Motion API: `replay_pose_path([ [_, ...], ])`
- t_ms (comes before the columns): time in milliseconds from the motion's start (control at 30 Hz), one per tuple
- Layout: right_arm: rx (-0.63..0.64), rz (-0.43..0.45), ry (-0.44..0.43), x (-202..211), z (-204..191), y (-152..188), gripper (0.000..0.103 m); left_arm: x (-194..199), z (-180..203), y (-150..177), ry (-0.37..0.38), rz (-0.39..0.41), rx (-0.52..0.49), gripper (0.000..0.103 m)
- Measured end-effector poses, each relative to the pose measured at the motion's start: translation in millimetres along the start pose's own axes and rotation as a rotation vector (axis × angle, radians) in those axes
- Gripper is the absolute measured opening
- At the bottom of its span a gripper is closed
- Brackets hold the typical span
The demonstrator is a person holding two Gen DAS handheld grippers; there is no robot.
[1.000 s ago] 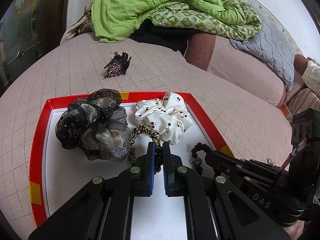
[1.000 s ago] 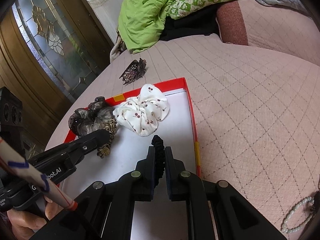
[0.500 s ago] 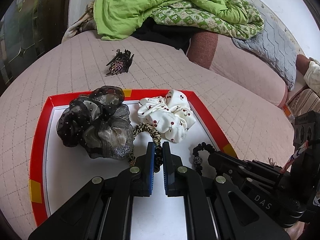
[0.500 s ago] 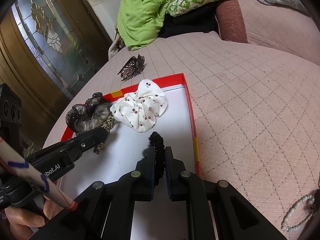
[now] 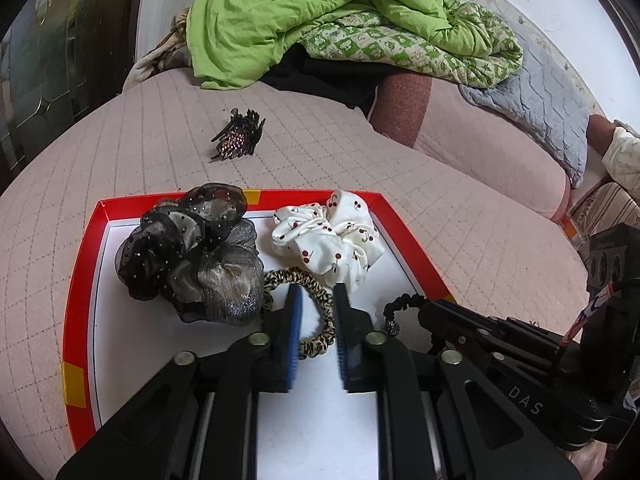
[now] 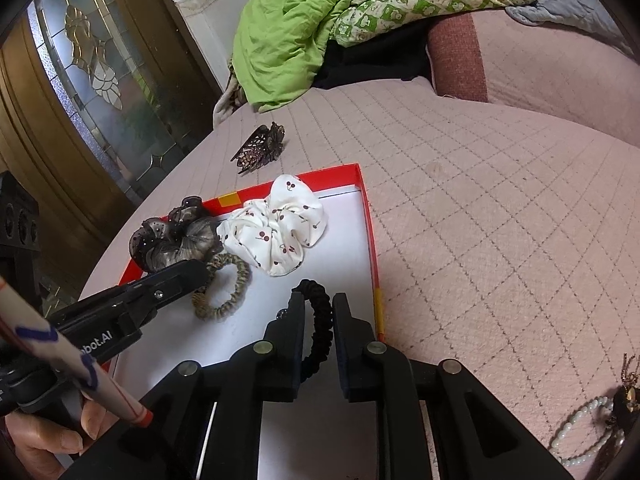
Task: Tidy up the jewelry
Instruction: 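Lower both items into the tray and open both grippers, then move the right gripper to the red polka-dot scrunchie and grasp it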
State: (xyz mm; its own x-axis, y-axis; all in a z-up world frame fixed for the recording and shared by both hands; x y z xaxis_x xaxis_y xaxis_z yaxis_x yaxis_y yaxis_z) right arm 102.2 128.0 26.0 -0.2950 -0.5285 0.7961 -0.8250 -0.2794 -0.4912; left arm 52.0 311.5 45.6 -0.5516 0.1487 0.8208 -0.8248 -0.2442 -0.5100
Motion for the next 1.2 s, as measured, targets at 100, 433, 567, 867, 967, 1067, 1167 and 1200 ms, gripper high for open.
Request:
replay_pose_path([
  [100, -0.001, 0.004, -0.003, 1, -1, 0, 0.016, 2, 1, -1, -0.003, 0.010, -0.002, 0.022],
  [433, -0.003, 0.048, -0.026, 19, -3, -1, 0.020, 5, 11, -1, -0.007, 0.030, -0.021, 0.022],
  [567, -0.012, 0.058, -0.028, 26, 1, -2, 0.021, 8, 17, 0, -0.005, 0.036, -0.034, 0.022],
  [867, -0.030, 0.093, -0.028, 58, 6, 8, 0.021, 20, 49, 10, 0.013, 0.070, -0.113, 0.022],
  [967, -0.044, 0.121, -0.018, 79, 14, 15, 0.021, 23, 59, 16, 0.035, 0.073, -0.130, 0.022],
  [1067, -0.063, 0.143, -0.003, 98, 24, 23, 0.021, 27, 71, 22, 0.060, 0.078, -0.141, 0.022],
  [1167, -0.094, 0.159, 0.016, 121, 43, 38, 0.021, 28, 88, 30, 0.086, 0.075, -0.162, 0.022],
  [1200, -0.110, 0.165, 0.025, 128, 50, 44, 0.021, 28, 92, 32, 0.092, 0.074, -0.168, 0.022],
])
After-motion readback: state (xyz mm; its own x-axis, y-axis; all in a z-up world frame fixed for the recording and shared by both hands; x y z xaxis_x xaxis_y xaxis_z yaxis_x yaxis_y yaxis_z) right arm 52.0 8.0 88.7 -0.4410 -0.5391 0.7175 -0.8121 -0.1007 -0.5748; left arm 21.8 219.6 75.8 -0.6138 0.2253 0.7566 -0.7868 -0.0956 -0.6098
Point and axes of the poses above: each gripper's, at about its wrist camera, not at the fingertips, and x roughly against the way its jaws point, z to its right, y to its underside, the point moved 1 cm from there along -x, roughly the way its jaws point, and after that the axes turned 12 degrees about -z, right-handed, at the moved point
